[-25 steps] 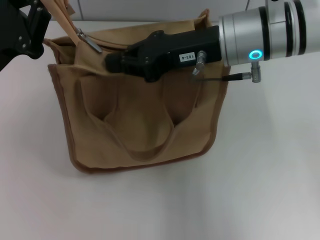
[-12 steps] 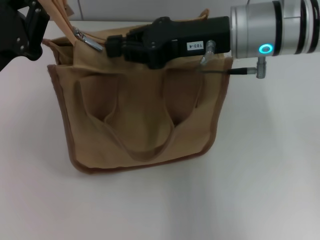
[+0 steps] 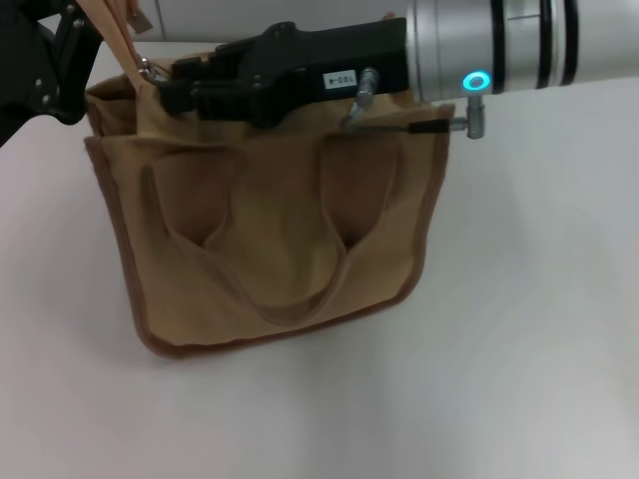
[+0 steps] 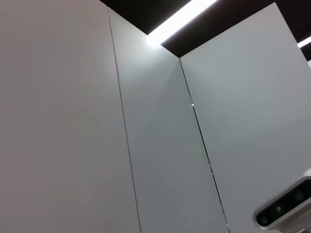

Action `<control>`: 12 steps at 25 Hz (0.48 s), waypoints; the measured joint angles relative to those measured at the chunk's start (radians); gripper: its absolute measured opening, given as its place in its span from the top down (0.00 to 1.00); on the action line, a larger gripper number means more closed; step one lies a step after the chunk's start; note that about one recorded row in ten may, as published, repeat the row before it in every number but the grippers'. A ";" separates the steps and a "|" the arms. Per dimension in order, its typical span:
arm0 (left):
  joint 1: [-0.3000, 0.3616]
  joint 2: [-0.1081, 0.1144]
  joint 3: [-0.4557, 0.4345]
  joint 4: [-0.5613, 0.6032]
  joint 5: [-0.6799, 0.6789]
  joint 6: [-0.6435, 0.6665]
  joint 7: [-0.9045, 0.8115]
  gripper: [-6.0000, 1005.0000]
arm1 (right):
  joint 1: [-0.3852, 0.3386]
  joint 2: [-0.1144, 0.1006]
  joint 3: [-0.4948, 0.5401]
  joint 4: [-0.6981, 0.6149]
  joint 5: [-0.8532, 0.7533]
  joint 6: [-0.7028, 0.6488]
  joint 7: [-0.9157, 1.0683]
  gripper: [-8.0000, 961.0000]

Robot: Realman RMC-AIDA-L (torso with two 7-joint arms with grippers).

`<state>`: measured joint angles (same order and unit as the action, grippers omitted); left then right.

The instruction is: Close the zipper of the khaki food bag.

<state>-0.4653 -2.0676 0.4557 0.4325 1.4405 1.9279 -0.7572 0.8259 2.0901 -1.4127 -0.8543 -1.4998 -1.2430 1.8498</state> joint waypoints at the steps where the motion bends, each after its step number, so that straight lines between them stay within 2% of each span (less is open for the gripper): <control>1: -0.001 0.000 0.000 0.000 0.000 0.000 0.000 0.97 | 0.004 0.000 -0.009 0.001 0.006 0.007 0.000 0.70; 9: -0.006 0.000 0.001 -0.001 0.004 -0.004 -0.001 0.97 | 0.011 0.001 -0.054 -0.018 0.026 0.022 0.003 0.69; 12: -0.006 0.000 0.001 -0.001 0.004 -0.004 -0.001 0.97 | 0.008 0.001 -0.055 -0.025 0.030 0.017 0.005 0.75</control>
<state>-0.4711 -2.0678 0.4571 0.4310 1.4447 1.9239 -0.7579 0.8340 2.0909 -1.4672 -0.8790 -1.4697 -1.2264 1.8550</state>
